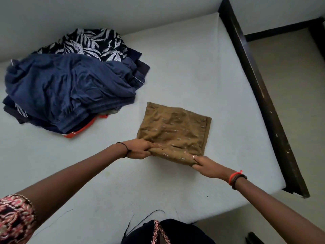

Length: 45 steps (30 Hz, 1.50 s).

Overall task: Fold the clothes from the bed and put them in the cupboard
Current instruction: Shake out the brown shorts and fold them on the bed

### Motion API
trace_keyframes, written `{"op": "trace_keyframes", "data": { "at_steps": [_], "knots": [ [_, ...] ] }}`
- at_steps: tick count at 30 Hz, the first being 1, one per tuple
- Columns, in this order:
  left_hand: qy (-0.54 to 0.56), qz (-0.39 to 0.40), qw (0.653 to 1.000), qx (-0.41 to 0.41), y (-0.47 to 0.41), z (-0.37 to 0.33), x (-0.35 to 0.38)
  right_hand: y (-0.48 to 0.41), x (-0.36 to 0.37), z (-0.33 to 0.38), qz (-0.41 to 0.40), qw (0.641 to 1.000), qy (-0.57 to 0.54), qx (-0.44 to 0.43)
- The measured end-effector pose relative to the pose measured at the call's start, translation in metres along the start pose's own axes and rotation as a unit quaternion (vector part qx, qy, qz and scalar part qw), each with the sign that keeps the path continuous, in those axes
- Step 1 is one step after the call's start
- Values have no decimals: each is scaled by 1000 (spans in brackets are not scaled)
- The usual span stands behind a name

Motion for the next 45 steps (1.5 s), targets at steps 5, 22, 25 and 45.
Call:
{"op": "trace_keyframes", "data": {
  "at_steps": [5, 22, 25, 45],
  "knots": [
    [76, -21, 996, -44, 0, 7, -32, 5, -37, -1, -10, 988, -150, 43],
    [-79, -250, 948, -178, -96, 51, -95, -87, -116, -45, -236, 959, -125, 98],
    [-19, -361, 913, -192, -85, 55, -84, -92, -120, -43, -291, 952, -41, 86],
    [771, -395, 422, -266, -68, -6, 66, -90, -94, -42, -109, 964, -189, 154]
  ]
}}
Point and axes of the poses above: each hand's wrist, its own y-axis away from the middle knuckle, its own x-axis out of the palm, z = x × y, the point moved 5 cm from there along -y, towards the middle knuckle, and after that the axes turned 9 degrees about -z, right-handed, at the moved point
